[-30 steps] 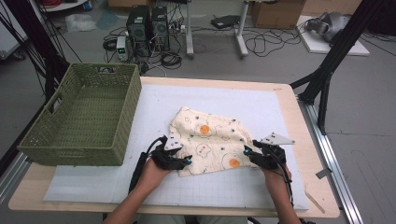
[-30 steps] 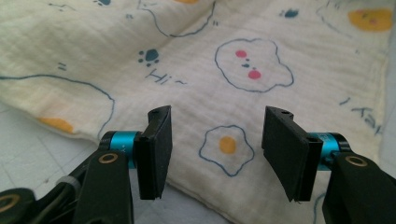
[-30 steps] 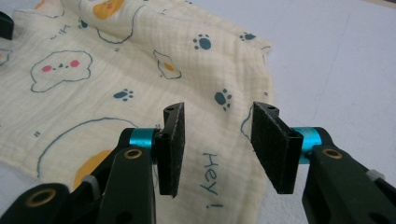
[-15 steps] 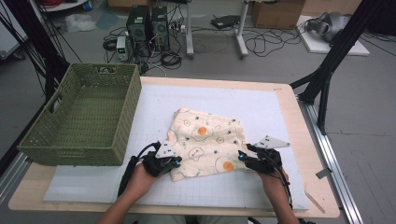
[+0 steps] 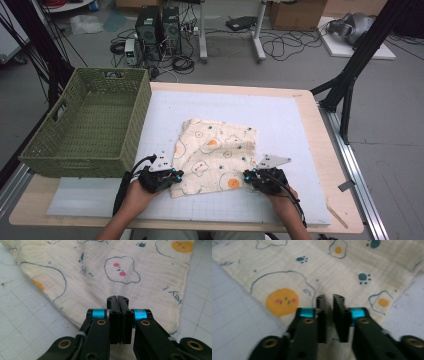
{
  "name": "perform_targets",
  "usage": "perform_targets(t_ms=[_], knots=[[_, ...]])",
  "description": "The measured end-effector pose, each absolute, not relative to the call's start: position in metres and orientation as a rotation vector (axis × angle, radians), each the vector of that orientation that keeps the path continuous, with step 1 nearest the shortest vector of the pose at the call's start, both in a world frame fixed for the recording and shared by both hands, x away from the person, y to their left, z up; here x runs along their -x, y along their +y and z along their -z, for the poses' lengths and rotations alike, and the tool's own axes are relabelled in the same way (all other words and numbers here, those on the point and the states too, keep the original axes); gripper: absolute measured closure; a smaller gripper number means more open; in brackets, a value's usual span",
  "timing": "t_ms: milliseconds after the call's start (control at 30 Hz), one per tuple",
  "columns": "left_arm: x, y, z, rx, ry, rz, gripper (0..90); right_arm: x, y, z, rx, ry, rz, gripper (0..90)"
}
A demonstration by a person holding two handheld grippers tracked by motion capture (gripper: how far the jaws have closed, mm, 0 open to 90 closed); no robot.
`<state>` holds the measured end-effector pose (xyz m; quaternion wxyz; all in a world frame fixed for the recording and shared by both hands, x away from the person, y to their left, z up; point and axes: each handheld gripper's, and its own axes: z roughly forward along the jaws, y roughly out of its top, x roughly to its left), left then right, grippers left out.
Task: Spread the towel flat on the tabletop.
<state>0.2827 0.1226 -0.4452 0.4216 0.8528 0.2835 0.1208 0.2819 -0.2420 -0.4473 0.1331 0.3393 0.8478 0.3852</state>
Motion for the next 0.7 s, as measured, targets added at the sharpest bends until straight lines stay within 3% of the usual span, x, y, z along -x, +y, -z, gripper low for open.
perform_targets(t_ms=[400,467,567,700], knots=[[-0.274,0.120,0.447,-2.102,0.705,-0.198,86.2,-0.243,-0.266,0.443,-0.936,2.555,-1.109,88.0],[-0.275,0.120,0.447,-2.084,0.726,-0.187,78.3,-0.236,-0.270,0.442,-0.932,2.572,-1.106,88.0],[-0.279,0.123,0.444,-2.035,0.796,-0.217,58.0,-0.228,-0.275,0.440,-0.932,2.585,-1.110,86.5],[-0.292,0.128,0.439,-1.965,0.864,-0.271,48.8,-0.228,-0.281,0.432,-0.974,2.495,-1.183,72.8]])
